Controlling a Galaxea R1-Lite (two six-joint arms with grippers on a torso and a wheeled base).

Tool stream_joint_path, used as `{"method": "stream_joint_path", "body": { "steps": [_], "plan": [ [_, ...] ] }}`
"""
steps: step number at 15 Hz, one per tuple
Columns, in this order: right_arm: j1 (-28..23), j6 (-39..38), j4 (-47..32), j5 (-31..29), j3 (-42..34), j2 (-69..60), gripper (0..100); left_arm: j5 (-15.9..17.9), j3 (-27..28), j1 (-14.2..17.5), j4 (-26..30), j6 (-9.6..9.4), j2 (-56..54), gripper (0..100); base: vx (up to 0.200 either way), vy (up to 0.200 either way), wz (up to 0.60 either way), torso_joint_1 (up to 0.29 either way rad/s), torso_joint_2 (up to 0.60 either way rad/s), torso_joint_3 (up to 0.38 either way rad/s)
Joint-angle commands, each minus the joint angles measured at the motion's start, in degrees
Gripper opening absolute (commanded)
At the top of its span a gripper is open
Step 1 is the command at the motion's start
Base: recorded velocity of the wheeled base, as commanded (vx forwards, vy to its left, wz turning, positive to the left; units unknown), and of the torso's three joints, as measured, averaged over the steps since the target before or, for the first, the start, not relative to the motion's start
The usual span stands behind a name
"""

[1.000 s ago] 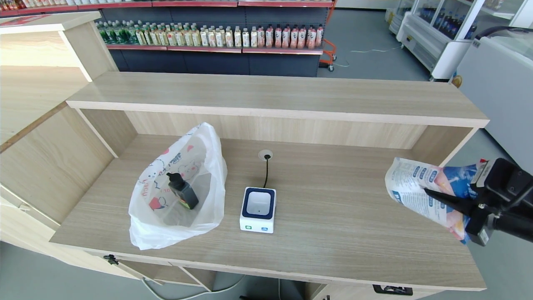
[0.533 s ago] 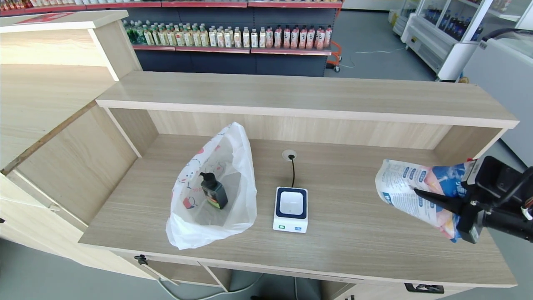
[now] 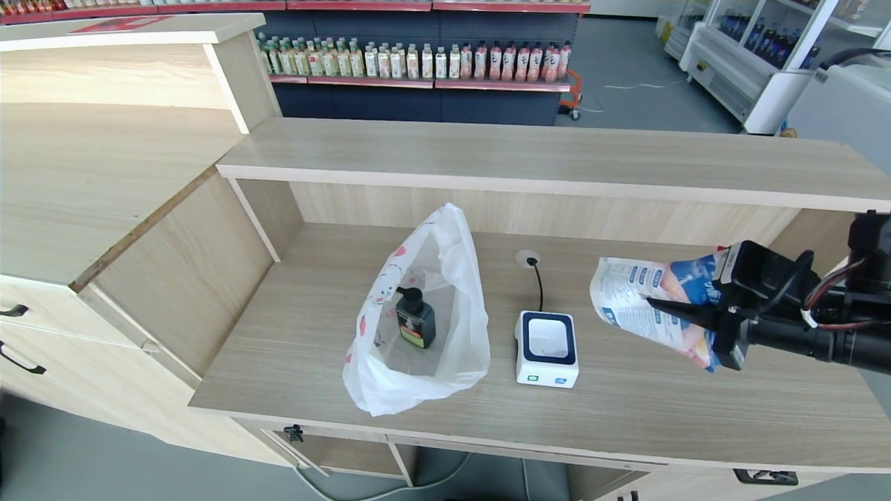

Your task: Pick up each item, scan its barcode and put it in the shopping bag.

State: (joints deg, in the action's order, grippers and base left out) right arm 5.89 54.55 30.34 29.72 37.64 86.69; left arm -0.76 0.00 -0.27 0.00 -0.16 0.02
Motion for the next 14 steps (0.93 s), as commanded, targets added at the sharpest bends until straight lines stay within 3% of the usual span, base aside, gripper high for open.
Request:
{"method": "stream_joint_path", "body": {
  "steps": [1, 8, 14],
  "plan": [
    [0.00, 1.78, 0.33, 0.87, 2.08, 5.51, 0, -0.04, 0.00, 0.00, 0.00, 0.07, -0.02, 100, 0.000, 0.000, 0.00, 0.000, 0.00, 0.000],
    [-0.26, 10.49, 1.83, 6.93, 4.19, 16.06, 0, -0.04, 0.00, 0.00, 0.00, 0.07, -0.02, 100, 0.000, 0.000, 0.00, 0.000, 0.00, 0.000],
    [1.32, 11.28, 5.96, 10.18, 8.94, 24.49, 0, -0.04, 0.00, 0.00, 0.00, 0.07, -0.02, 100, 0.000, 0.000, 0.00, 0.000, 0.00, 0.000]
  ]
}}
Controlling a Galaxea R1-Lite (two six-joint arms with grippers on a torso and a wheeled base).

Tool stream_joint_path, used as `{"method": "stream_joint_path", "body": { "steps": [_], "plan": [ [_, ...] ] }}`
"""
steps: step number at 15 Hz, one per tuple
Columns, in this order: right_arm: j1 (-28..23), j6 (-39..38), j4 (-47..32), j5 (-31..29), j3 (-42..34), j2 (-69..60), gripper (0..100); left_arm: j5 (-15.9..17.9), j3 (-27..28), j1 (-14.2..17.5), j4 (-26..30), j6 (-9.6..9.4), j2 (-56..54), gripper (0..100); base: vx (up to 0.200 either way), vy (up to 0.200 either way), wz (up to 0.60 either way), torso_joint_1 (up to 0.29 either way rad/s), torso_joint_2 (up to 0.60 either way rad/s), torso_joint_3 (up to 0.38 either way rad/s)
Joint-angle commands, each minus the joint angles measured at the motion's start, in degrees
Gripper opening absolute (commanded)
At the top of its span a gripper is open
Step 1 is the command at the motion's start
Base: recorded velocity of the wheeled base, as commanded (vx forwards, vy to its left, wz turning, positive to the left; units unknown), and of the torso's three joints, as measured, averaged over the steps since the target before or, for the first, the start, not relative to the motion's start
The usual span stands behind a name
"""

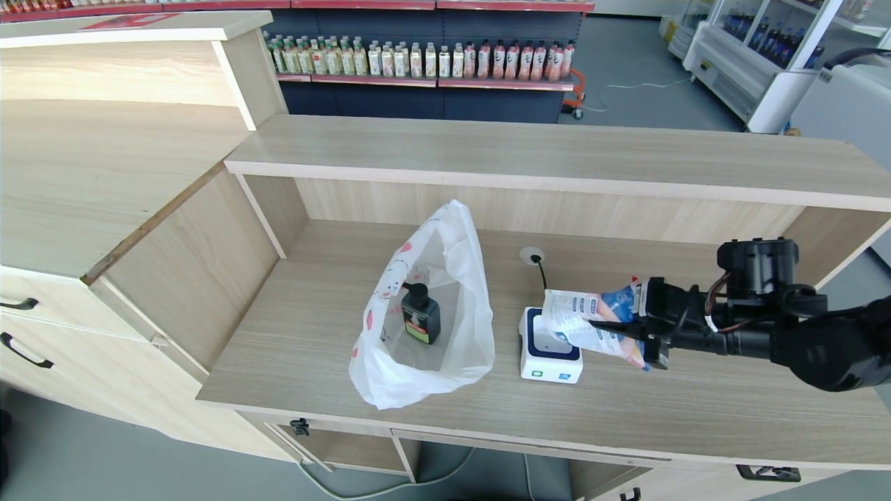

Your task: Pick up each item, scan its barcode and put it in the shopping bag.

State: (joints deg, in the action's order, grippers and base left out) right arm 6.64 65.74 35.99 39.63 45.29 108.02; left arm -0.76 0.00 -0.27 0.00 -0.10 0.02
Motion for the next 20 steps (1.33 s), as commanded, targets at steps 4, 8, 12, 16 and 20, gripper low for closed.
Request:
{"method": "stream_joint_path", "body": {
  "steps": [4, 8, 12, 16, 20],
  "plan": [
    [1.79, 1.05, 3.04, 4.49, 5.42, 8.08, 0, -0.04, 0.00, 0.00, 0.00, -0.08, -0.02, 100, 0.000, 0.000, 0.00, 0.000, 0.00, 0.000],
    [1.53, 1.93, 6.29, 7.21, 7.36, 11.25, 0, -0.04, 0.00, 0.00, 0.00, -0.08, -0.02, 100, 0.000, 0.000, 0.00, 0.000, 0.00, 0.000],
    [1.35, 2.81, 6.64, 7.39, 7.18, 11.86, 0, -0.04, 0.00, 0.00, 0.00, -0.08, -0.02, 100, 0.000, 0.000, 0.00, 0.000, 0.00, 0.000],
    [1.35, 2.81, 6.73, 7.74, 7.53, 11.77, 0, -0.04, 0.00, 0.00, 0.00, -0.08, -0.02, 100, 0.000, 0.000, 0.00, 0.000, 0.00, 0.000],
    [1.44, 2.72, 6.64, 7.65, 7.80, 11.42, 0, -0.04, 0.00, 0.00, 0.00, -0.08, -0.02, 100, 0.000, 0.000, 0.00, 0.000, 0.00, 0.000]
  ]
}}
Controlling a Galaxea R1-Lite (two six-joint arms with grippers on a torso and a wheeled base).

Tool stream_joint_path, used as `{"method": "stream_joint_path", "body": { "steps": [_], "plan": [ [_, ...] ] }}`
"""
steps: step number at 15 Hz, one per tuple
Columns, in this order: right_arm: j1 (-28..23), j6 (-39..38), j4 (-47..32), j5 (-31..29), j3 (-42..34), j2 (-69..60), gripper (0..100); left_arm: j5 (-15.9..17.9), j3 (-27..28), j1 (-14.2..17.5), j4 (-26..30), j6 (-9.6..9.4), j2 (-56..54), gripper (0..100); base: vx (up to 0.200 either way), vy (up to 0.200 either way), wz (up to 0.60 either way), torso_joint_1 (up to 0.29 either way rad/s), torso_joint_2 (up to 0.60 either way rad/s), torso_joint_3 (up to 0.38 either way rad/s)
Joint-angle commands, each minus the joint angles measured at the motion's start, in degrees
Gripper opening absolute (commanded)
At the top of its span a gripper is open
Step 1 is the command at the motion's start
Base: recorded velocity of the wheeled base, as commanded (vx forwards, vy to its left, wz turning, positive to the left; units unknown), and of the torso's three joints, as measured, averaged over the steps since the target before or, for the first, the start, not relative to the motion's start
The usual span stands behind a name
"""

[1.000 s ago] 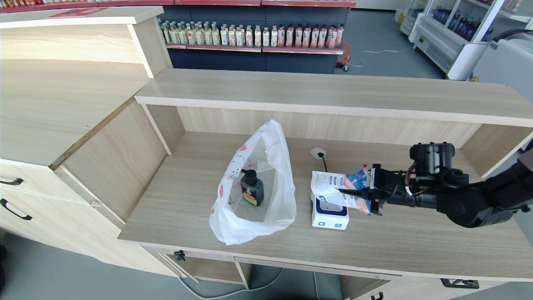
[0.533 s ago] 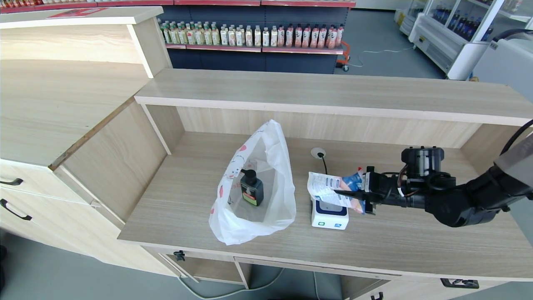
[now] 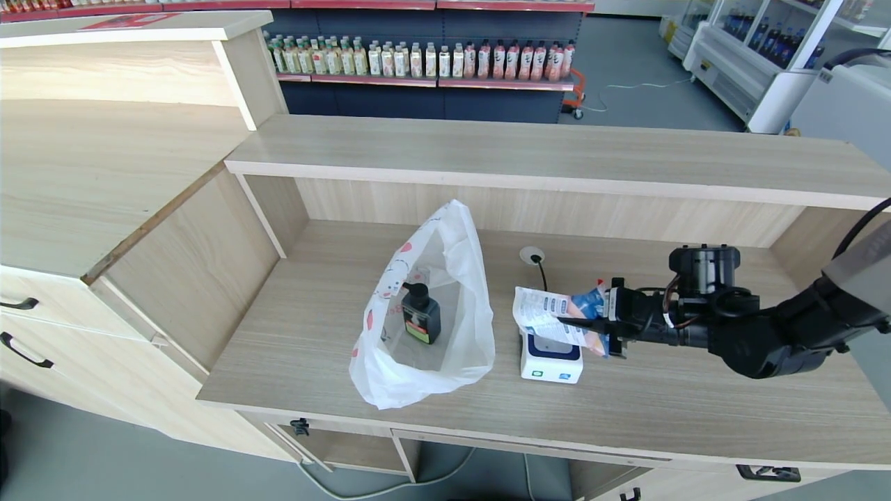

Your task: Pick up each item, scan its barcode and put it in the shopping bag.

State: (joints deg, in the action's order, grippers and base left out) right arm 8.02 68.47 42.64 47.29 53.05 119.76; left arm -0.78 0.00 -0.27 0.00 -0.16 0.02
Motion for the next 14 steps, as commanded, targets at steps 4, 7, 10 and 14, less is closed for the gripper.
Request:
{"method": "stream_joint_path", "body": {
  "steps": [4, 7, 10, 14],
  "plan": [
    [-1.08, -8.62, -0.10, 0.09, -0.67, -6.82, 0, -0.01, 0.00, 0.00, 0.00, -0.02, -0.02, 100, 0.000, 0.000, 0.00, 0.000, 0.00, 0.000],
    [-1.52, -39.03, -0.46, -6.33, -8.41, -23.34, 0, -0.01, 0.00, 0.00, 0.00, -0.02, -0.02, 100, 0.000, 0.000, 0.00, 0.000, 0.00, 0.000],
    [-0.02, -60.74, -1.42, -16.79, -15.61, -33.72, 0, -0.01, 0.00, 0.00, 0.00, 0.25, -0.02, 100, 0.000, 0.000, 0.00, 0.000, 0.00, 0.000],
    [-0.11, -73.66, -8.54, -22.77, -20.89, -40.40, 0, -0.01, 0.00, 0.00, 0.00, 0.07, -0.02, 100, 0.000, 0.100, 0.00, 0.001, 0.00, 0.001]
  ]
}}
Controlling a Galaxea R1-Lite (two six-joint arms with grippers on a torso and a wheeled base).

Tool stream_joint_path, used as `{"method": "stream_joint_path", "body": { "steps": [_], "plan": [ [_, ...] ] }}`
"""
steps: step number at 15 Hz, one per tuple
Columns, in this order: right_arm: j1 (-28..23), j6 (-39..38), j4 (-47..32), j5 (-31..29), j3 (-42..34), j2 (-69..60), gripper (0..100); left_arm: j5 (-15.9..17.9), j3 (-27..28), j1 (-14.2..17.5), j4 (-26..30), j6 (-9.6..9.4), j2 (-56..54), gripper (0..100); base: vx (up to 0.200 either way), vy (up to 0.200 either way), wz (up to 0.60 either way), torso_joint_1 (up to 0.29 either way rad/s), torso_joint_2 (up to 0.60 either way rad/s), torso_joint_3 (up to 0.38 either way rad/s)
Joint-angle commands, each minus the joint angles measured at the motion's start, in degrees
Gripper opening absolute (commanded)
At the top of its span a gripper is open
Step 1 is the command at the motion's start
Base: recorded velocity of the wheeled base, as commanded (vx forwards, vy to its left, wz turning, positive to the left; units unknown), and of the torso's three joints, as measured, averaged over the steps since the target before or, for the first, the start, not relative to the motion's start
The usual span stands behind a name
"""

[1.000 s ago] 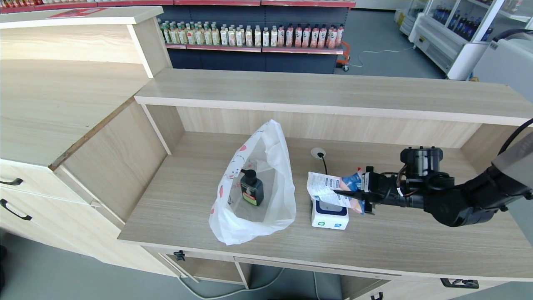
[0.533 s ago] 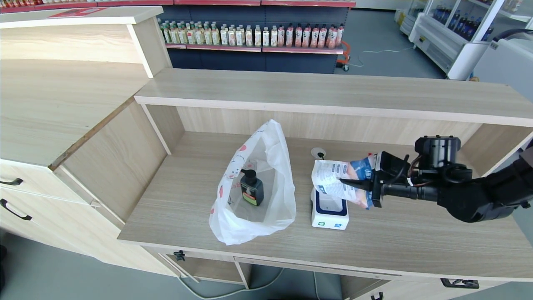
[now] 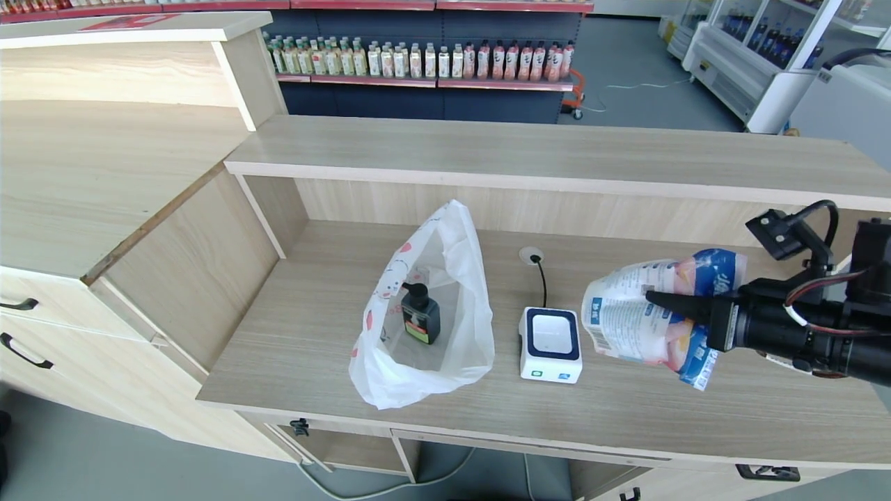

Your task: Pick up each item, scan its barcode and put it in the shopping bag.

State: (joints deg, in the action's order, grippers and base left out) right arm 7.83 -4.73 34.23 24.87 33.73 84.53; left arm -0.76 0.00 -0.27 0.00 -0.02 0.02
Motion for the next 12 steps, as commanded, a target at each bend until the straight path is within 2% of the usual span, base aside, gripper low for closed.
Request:
{"method": "stream_joint_path", "body": {
  "steps": [1, 4, 8, 12],
  "plan": [
    [0.08, -1.16, -0.74, -0.61, -1.39, -5.25, 0, -0.04, 0.00, 0.00, 0.00, 0.02, -0.02, 100, 0.000, 0.200, 0.00, -0.017, 0.00, 0.002],
    [0.08, -2.48, -1.27, -0.61, -0.16, -4.81, 0, -0.04, 0.00, 0.00, 0.00, -0.06, -0.02, 100, 0.000, 0.200, 0.00, 0.014, 0.00, 0.002],
    [0.17, -2.30, -2.06, -0.52, 5.12, 0.37, 0, -0.04, 0.00, 0.00, 0.00, 0.11, -0.02, 100, 0.000, 0.000, 0.00, 0.000, 0.00, 0.000],
    [2.37, -0.98, -2.06, -0.52, 16.63, 13.91, 0, -0.04, 0.00, 0.00, 0.00, 0.11, -0.02, 100, 0.000, 0.000, 0.00, 0.000, 0.00, 0.000]
  ]
}}
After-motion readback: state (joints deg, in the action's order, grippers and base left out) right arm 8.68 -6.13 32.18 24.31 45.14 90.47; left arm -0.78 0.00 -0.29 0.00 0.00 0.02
